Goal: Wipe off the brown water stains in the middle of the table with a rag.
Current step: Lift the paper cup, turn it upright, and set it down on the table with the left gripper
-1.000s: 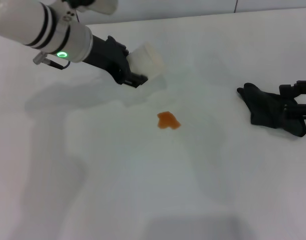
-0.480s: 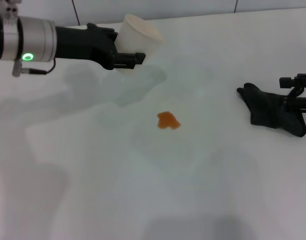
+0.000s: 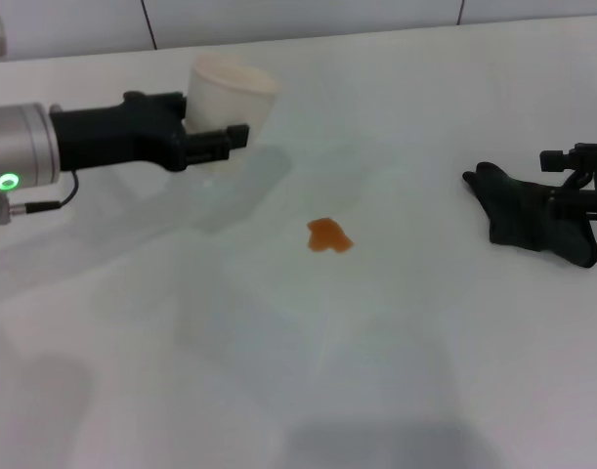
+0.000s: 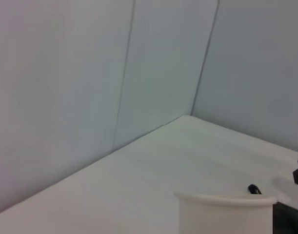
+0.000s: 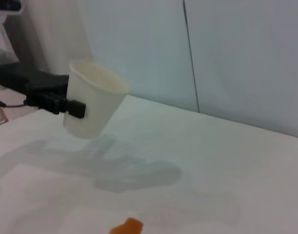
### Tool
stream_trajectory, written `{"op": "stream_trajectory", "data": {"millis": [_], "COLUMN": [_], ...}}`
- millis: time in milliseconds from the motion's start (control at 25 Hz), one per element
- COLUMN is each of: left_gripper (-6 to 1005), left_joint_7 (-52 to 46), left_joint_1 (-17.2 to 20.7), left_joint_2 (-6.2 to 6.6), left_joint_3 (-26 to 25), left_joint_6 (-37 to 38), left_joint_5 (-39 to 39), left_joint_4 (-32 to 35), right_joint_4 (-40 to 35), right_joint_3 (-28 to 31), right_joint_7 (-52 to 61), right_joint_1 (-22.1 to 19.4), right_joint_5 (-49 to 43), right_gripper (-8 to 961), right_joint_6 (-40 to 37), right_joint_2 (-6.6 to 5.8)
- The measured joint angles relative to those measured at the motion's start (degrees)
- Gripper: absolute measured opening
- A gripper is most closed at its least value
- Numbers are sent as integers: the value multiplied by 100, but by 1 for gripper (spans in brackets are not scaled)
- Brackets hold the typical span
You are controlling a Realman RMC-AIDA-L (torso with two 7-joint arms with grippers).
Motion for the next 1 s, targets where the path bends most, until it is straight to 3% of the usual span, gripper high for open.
{"op": "stream_trajectory", "data": {"millis": [440,720,1000], "left_gripper": [640,641,642], "left_joint_7": [968,948,619], "left_joint_1": [634,853,942], "left_joint_2": [-1,5,6], "left_joint_3": [-9,-9,-6], "left_joint_6": [-77,-156,-719], "left_joint_5": [-489,-664,-616], "left_joint_4": [283,468,690], "right_joint_4": [-153,-160,-213], "right_joint_3": [0,0,0], "right_joint_7": [-19,-23,-24], "right_joint_1": [2,15,19], "right_joint_5": [133,142,147], "right_gripper": [652,653,653], "right_joint_6": [56,62,68], "right_joint_2": [2,11,1]}}
